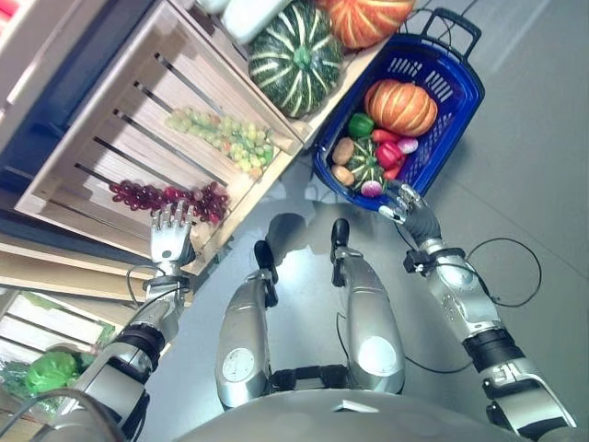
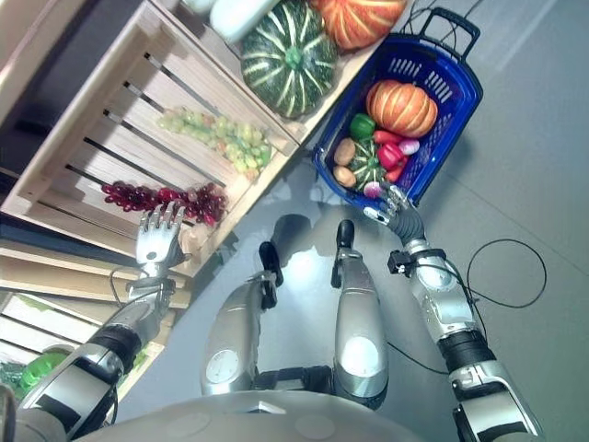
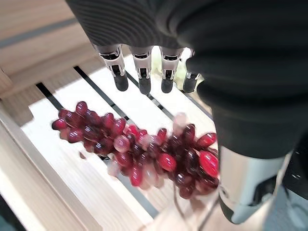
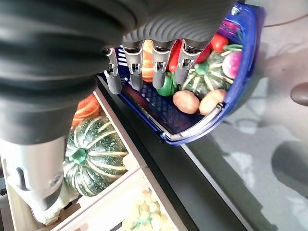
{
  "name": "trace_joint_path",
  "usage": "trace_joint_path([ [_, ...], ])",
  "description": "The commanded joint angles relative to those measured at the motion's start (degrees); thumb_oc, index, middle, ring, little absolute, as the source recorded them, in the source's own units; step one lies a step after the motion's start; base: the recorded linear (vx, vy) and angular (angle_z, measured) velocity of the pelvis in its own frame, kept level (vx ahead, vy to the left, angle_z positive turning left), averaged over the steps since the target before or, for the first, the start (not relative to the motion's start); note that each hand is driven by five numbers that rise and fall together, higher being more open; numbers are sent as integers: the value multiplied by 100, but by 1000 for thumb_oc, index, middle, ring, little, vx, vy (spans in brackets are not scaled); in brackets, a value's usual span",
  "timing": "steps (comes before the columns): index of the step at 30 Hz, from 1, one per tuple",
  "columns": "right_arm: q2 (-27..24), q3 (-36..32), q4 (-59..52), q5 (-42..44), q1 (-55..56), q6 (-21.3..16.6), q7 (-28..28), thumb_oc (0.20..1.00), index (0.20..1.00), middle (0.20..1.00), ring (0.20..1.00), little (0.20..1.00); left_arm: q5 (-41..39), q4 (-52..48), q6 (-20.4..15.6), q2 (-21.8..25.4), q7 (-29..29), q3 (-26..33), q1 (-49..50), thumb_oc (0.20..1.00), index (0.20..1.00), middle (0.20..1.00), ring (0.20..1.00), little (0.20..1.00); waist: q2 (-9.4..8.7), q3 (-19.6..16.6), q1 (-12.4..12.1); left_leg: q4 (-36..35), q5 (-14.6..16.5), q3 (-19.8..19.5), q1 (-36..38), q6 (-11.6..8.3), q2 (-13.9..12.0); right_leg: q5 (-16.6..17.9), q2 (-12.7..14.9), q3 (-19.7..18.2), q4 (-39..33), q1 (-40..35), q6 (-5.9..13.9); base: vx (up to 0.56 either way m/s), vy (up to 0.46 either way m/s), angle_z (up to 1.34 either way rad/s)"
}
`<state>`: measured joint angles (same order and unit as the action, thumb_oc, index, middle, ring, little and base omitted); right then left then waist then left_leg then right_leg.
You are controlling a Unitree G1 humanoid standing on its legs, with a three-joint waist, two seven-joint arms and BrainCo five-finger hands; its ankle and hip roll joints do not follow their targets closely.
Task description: Pick up fruits and vegetables into the basket
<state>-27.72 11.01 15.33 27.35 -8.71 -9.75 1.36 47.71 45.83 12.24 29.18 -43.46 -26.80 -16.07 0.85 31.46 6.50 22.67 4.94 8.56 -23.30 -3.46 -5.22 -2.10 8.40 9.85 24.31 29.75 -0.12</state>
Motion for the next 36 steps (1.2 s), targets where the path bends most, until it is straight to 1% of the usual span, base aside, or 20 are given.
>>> trace_joint_path([
  [1, -165, -175, -719, 246, 194, -371, -91, 1000, 1000, 1000, 1000, 1000, 110, -249, 408, 357, -517, 164, 162, 1000, 1000, 1000, 1000, 1000, -76, -167, 8, 327, 191, 237, -297, 110, -38, -630, -43, -88, 540, 15, 450, 95, 19, 3],
  [4, -204, -207, -877, 260, 210, -472, -153, 1000, 1000, 1000, 1000, 1000, 102, -359, 535, 451, -794, 245, 95, 1000, 1000, 1000, 1000, 1000, -82, -167, 15, 484, 244, 255, -506, 115, -51, -668, -59, -102, 692, 226, 448, 30, 5, 1],
  [5, -231, -237, -1027, 288, 242, -516, -220, 1000, 1000, 1000, 1000, 1000, 133, -490, 573, 522, -1063, 361, 78, 1000, 1000, 1000, 1000, 1000, -93, -167, 10, 589, 270, 252, -662, 118, -58, -681, -66, -106, 773, 359, 445, 0, 0, 0],
  [7, -241, -291, -1117, 276, 287, -615, -240, 1000, 1000, 1000, 1000, 1000, 179, -615, 568, 574, -1405, 498, 60, 1000, 1000, 1000, 1000, 1000, -96, -167, 10, 696, 302, 239, -795, 116, -66, -700, -58, -105, 872, 488, 443, 0, 0, 0],
  [10, -258, -358, -1215, 280, 316, -712, -310, 1000, 1000, 1000, 1000, 1000, 201, -919, 513, 703, -1592, 698, 12, 1000, 1000, 1000, 1000, 1000, -88, -167, -1, 850, 353, 233, -1002, 120, -81, -722, -30, -103, 1002, 676, 442, 11, -1, 5],
  [15, -230, -356, -1323, 287, 336, -846, -383, 1000, 1000, 1000, 1000, 1000, 319, -1220, 520, 802, -1577, 853, -90, 1000, 1000, 1000, 1000, 1000, -83, -167, -1, 1072, 429, 213, -1301, 140, -94, -771, -28, -118, 1241, 976, 426, 3, -6, 3],
  [19, -243, -349, -1380, 312, 335, -952, -310, 1000, 1000, 1000, 1000, 1000, 333, -1228, 563, 815, -1557, 845, -145, 1000, 1000, 1000, 1000, 1000, -82, -167, 24, 1227, 475, 190, -1519, 148, -118, -789, -36, -148, 1377, 1214, 418, 1, -4, 1],
  [25, -301, -307, -1429, 419, 271, -1136, -225, 1000, 1000, 1000, 1000, 1000, 253, -1168, 683, 781, -1453, 742, -299, 1000, 1000, 1000, 1000, 1000, -75, -167, 51, 1351, 481, 180, -1817, 142, -167, -783, -66, -182, 1499, 1538, 410, -3, -3, -2],
  [29, -331, -283, -1503, 556, 213, -1241, -211, 1000, 1000, 1000, 1000, 1000, 150, -1125, 669, 778, -1364, 668, -434, 1000, 1000, 1000, 1000, 1000, -75, -167, 62, 1371, 465, 162, -1998, 136, -171, -752, -91, -192, 1506, 1723, 414, -3, -3, -1],
  [33, -320, -289, -1542, 813, 117, -1333, -193, 1000, 1000, 1000, 1000, 1000, 98, -1030, 726, 750, -1311, 571, -558, 1000, 1000, 1000, 1000, 1000, -68, -167, 72, 1378, 454, 140, -2156, 128, -158, -722, -113, -213, 1508, 1893, 409, -2, 5, -1],
  [36, -286, -313, -1583, 1027, 71, -1423, -88, 1000, 1000, 1000, 1000, 1000, 54, -936, 835, 750, -1273, 506, -684, 1000, 1000, 1000, 1000, 1000, -65, -167, 98, 1382, 453, 129, -2248, 119, -151, -702, -125, -228, 1505, 1993, 405, -2, 26, -6],
])
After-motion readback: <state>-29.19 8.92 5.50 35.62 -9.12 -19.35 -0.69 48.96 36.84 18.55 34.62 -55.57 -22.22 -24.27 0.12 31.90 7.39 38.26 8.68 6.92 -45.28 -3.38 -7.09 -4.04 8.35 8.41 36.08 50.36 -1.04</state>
